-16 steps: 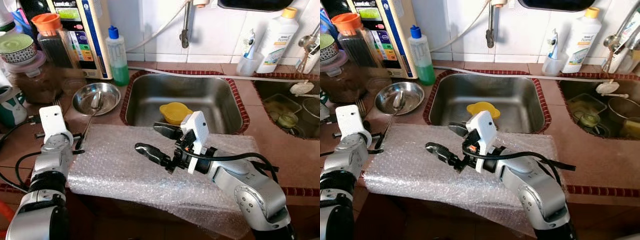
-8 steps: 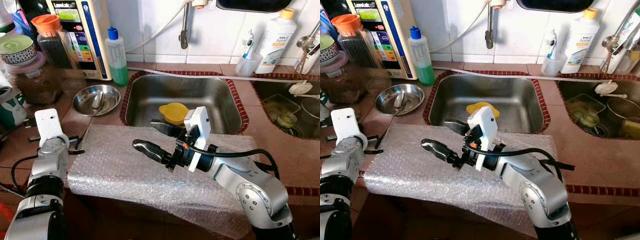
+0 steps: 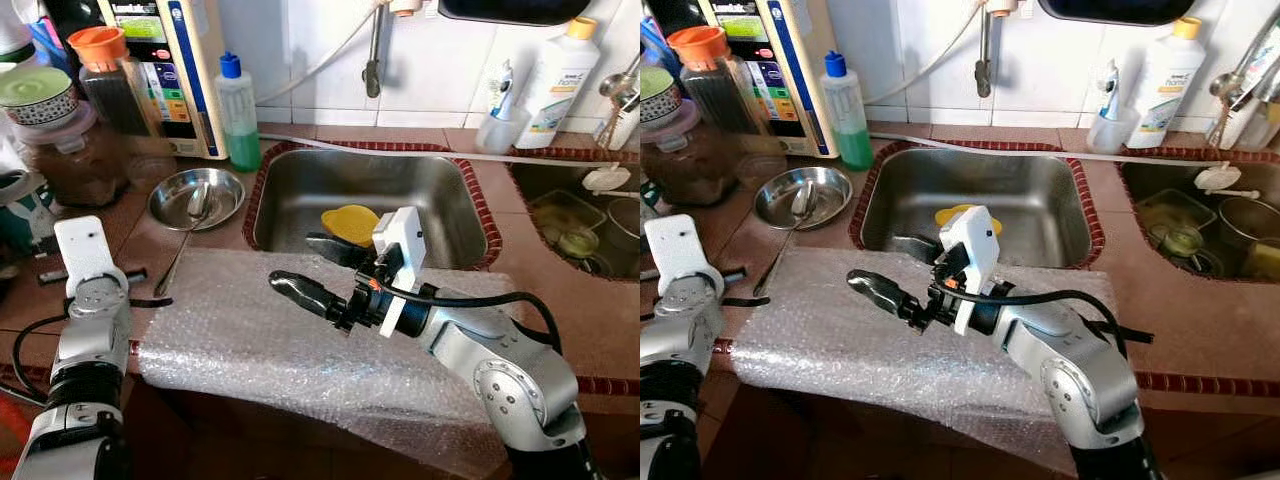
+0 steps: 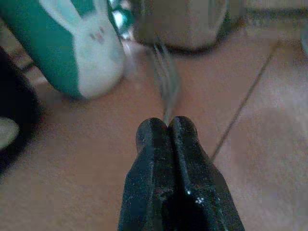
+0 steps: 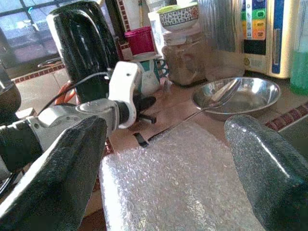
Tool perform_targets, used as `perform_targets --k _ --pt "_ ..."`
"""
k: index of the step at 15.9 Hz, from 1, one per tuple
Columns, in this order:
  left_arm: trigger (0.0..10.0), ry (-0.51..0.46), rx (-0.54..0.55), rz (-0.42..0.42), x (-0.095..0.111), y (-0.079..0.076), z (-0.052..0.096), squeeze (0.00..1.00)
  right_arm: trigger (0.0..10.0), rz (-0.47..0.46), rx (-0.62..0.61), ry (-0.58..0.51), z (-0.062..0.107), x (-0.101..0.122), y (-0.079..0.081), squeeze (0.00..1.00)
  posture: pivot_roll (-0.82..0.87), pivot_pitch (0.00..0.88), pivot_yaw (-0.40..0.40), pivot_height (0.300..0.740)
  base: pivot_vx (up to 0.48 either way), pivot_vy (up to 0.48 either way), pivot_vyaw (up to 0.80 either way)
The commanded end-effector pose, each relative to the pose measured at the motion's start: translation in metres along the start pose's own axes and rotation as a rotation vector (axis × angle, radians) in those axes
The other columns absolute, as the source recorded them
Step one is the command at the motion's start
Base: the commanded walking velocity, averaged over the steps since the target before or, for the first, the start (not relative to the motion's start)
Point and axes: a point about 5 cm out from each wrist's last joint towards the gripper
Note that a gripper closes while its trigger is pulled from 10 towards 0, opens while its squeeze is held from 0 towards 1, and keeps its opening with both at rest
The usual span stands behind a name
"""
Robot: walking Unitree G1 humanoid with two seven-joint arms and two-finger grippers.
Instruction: Kitchen organization
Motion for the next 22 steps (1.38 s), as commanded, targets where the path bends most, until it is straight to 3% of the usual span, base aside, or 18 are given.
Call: perform_targets --k 1,5,7,8,9,10,11,12,18,22 --pt "0.0 -0.054 0.02 -0.014 0.008 0.002 0.002 0.0 10.0 0.016 0.003 -0.014 0.0 0.005 0.0 0.0 -0.01 0.037 0.043 0.74 0.0 0.0 0.0" --pt "0.0 -0.114 0.03 -0.008 0.018 -0.003 0.008 0.0 10.0 0.015 -0.003 -0.014 0.0 0.004 0.0 0.0 -0.01 0.037 0.044 0.74 0.0 0.0 0.0" --pt "0.0 -0.086 0.043 -0.076 0.012 -0.002 0.006 0.0 10.0 0.017 -0.011 -0.015 -0.001 0.004 -0.002 0.0 -0.01 0.033 0.047 0.74 0.0 0.0 0.0" --pt "1.6 -0.058 0.042 -0.068 0.007 0.0 0.005 0.0 10.0 0.017 -0.012 -0.017 -0.001 0.004 -0.002 0.0 -0.01 0.033 0.047 0.74 0.0 0.0 0.0" --pt "9.0 -0.037 0.031 -0.07 0.004 0.001 0.002 0.0 10.0 0.017 -0.013 -0.017 -0.001 0.004 -0.002 0.0 -0.01 0.034 0.047 0.74 0.0 0.0 0.0" --pt "10.0 -0.033 0.023 -0.029 0.005 0.003 0.0 0.0 10.0 0.015 -0.012 -0.015 -0.002 0.003 -0.002 0.0 -0.01 0.034 0.048 0.74 0.0 0.0 0.0" --pt "10.0 -0.026 0.008 0.01 0.006 0.003 -0.002 1.0 10.0 0.014 -0.012 -0.013 -0.002 0.002 -0.001 0.0 -0.01 0.034 0.048 0.74 0.0 0.0 0.0" --pt "10.0 -0.026 -0.01 0.058 0.009 0.001 -0.003 1.0 10.0 0.014 -0.011 -0.013 -0.002 0.001 -0.001 0.0 -0.01 0.035 0.049 0.74 0.0 0.0 0.0" --pt "10.0 -0.018 -0.027 0.084 0.026 -0.004 -0.012 1.0 10.0 0.018 -0.016 -0.007 -0.002 -0.001 0.0 0.0 -0.02 0.036 0.054 0.74 0.0 0.0 0.0" --pt "10.0 0.002 0.01 0.089 0.031 0.005 -0.021 1.0 10.0 0.015 -0.022 -0.005 -0.001 -0.004 0.001 0.0 -0.02 0.044 0.061 0.74 0.0 0.0 0.0"
Point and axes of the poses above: a point about 5 cm out from each wrist's last joint towards the gripper, its own z axis pointing back from the gripper into the wrist, its own x axis along the axis of the wrist's last joint, y = z × x, and after that the axes turned 15 degrees about -z, right-handed
